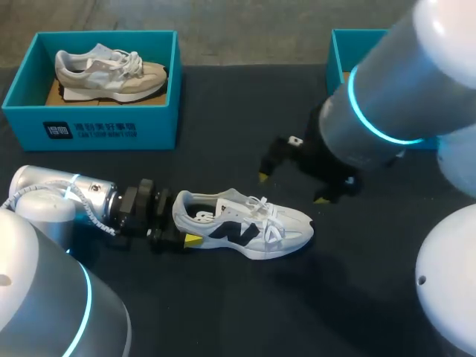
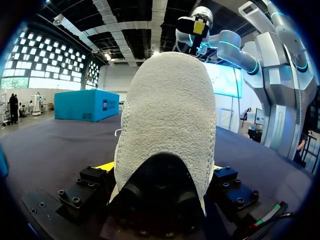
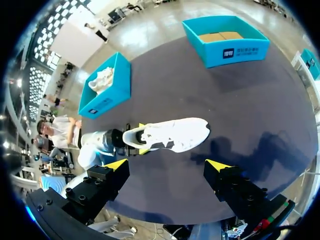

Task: Take the shoe out of the shoebox, open the shoe tongue, remove and reinsert the insole, then place the shoe into the shoebox

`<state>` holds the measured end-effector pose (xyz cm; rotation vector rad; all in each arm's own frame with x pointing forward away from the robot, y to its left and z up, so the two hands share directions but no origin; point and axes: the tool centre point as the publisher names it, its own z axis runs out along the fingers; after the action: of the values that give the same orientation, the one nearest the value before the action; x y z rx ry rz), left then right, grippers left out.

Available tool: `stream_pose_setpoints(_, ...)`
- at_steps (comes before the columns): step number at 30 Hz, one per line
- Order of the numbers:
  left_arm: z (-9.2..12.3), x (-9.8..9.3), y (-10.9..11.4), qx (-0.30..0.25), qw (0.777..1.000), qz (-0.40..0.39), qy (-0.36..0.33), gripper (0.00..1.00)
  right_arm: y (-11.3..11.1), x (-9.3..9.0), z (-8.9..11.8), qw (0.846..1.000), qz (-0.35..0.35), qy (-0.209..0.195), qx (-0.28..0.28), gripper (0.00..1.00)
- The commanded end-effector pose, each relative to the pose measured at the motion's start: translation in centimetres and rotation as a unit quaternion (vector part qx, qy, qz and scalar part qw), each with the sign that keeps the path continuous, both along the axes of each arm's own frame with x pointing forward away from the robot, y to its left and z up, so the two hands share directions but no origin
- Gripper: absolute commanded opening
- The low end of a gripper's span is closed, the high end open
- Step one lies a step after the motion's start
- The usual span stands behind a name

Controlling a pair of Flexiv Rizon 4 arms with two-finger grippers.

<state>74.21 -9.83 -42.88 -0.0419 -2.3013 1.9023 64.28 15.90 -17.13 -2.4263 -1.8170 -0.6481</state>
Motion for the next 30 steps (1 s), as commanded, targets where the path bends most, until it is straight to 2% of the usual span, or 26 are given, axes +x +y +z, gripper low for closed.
stream_pose_setpoints(1, -0.36, 0.22, 0.06, 0.0, 1.0, 0.001, 0.0, 0.0, 3.99, 2.69, -2.78, 0.999, -0.008, 0.02, -0.044, 1.0)
stream_pose_setpoints(9, -0.36, 0.22, 0.06, 0.0, 1.0, 0.001, 0.0, 0.0, 3.41, 2.94, -2.95, 0.996, -0.026, 0.029, -0.083, 1.0)
stream_pose_setpoints(12, -0.36, 0.22, 0.06, 0.0, 1.0, 0.001, 0.0, 0.0, 3.27, 2.99, -3.17, 0.993, -0.041, 0.034, -0.108, 1.0)
stream_pose_setpoints(14, -0.36, 0.22, 0.06, 0.0, 1.0, 0.001, 0.0, 0.0, 3.02, 2.95, -3.42, 0.986, -0.07, 0.037, -0.145, 1.0)
stream_pose_setpoints(30, -0.36, 0.22, 0.06, 0.0, 1.0, 0.001, 0.0, 0.0, 3.02, 2.95, -3.42, 0.986, -0.07, 0.037, -0.145, 1.0)
